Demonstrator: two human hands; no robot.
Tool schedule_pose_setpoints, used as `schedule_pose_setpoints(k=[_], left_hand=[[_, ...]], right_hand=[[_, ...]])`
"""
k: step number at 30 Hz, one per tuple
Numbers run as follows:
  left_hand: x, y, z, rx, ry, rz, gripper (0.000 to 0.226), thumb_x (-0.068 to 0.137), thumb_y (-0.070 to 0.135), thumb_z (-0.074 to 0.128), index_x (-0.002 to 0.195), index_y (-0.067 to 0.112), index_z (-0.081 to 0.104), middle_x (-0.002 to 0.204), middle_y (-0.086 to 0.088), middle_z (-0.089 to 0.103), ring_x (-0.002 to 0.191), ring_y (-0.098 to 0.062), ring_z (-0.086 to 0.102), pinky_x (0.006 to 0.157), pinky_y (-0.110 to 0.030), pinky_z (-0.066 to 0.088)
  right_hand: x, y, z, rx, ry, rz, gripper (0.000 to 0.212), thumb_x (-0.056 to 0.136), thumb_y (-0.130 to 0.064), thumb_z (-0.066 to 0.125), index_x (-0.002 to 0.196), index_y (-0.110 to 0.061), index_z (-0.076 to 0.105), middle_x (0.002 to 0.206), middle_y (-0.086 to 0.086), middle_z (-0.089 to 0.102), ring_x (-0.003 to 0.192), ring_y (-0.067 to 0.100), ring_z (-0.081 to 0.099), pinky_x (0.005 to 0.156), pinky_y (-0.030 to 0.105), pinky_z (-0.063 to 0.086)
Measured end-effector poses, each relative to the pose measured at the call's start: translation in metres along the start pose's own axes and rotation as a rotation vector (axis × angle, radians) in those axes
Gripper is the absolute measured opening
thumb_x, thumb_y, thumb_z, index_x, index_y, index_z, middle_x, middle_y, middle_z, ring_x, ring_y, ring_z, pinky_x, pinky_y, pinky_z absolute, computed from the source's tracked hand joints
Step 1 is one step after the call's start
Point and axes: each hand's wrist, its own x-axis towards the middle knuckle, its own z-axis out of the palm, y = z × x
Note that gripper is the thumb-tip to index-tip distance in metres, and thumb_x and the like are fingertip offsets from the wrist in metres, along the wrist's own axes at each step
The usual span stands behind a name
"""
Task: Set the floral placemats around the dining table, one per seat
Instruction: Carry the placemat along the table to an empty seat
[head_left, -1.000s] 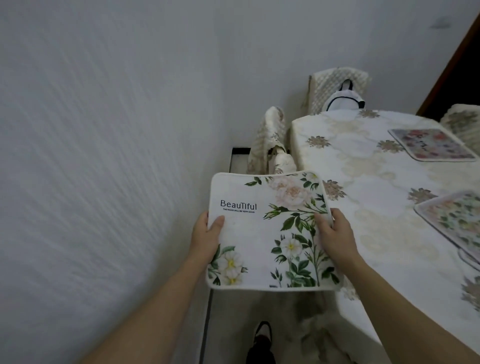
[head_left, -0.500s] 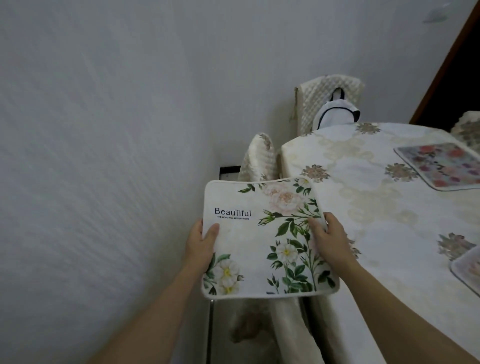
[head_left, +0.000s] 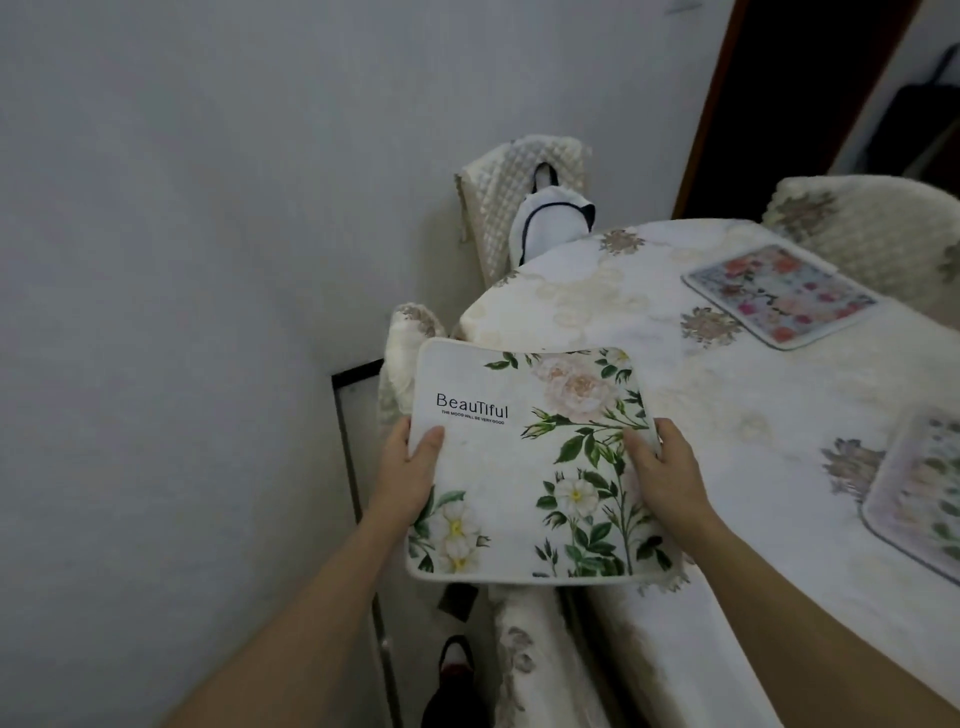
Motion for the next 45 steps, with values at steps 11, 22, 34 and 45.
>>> schedule_pose_setpoints(k=[11,22,34,45], left_hand=[[0.153,0.003,0.111,0.076,-0.566,0.167,0.014,0.099,0.016,0.056,0.11,0.009,0.059,0.098,0.003,0.068,0.081,-0.003,0.067,0.062,-0.013,0.051],[0.189,0.011,0.169,0.135,-0.818,0.257,0.015,0.098,0.02,0.057,0.109,0.011,0.061,0.098,0.004,0.064,0.09,-0.011,0.063,0.068,-0.018,0.049],[0.248,0.009,0.181,0.114,-0.886,0.255,0.01,0.098,0.019,0.056,0.106,0.011,0.058,0.096,0.005,0.067,0.08,0.002,0.063,0.061,-0.012,0.048],[0.402,-0.011,0.217,0.19,-1.084,0.265,0.012,0.098,0.025,0.057,0.103,0.014,0.058,0.096,0.003,0.069,0.079,0.0,0.065,0.065,-0.016,0.051]], right_hand=[[0.025,0.019,-0.022,0.023,0.505,0.261,0.052,0.091,-0.053,0.053,0.129,-0.016,0.051,0.127,0.002,0.063,0.118,0.021,0.059,0.1,0.049,0.049],[0.005,0.019,-0.025,0.026,0.78,0.322,0.033,0.099,-0.036,0.053,0.124,-0.015,0.054,0.114,-0.002,0.066,0.105,0.017,0.063,0.094,0.044,0.052],[0.048,0.012,0.009,0.037,0.823,0.38,0.039,0.097,-0.04,0.056,0.126,-0.015,0.048,0.12,-0.01,0.057,0.112,0.016,0.056,0.098,0.036,0.044],[0.162,0.018,0.086,0.049,0.928,0.504,0.031,0.091,-0.036,0.064,0.115,-0.021,0.051,0.109,-0.003,0.066,0.099,0.018,0.065,0.086,0.043,0.054]])
